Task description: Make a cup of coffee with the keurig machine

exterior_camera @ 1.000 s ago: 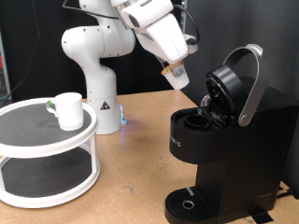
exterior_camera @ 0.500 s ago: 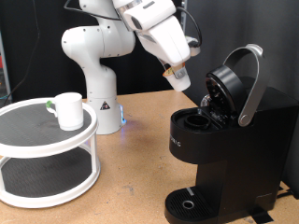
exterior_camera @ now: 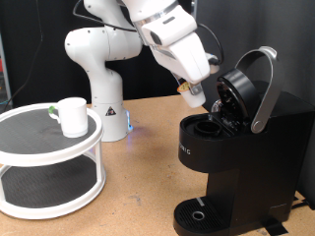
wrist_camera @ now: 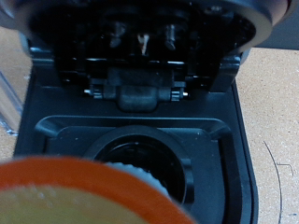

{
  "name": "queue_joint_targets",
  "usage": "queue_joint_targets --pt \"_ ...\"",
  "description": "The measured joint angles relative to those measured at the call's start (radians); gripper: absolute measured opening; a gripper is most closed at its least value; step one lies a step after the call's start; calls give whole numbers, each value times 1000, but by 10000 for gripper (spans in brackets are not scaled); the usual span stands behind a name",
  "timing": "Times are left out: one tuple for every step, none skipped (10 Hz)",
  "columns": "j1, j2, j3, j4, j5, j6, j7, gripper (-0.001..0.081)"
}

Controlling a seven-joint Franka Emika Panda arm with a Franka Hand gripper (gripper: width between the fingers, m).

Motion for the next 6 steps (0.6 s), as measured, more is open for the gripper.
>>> queue_joint_targets --pt "1 11 11 -2 0 17 0 448" --pt "1 21 21 -3 0 26 0 448" --pt "1 28 30 -5 -1 35 0 448" --pt "1 36 39 -9 -1 48 1 448" --pt "2 43 48 -13 -2 60 2 448" --pt "2 49 56 -16 -7 70 6 448"
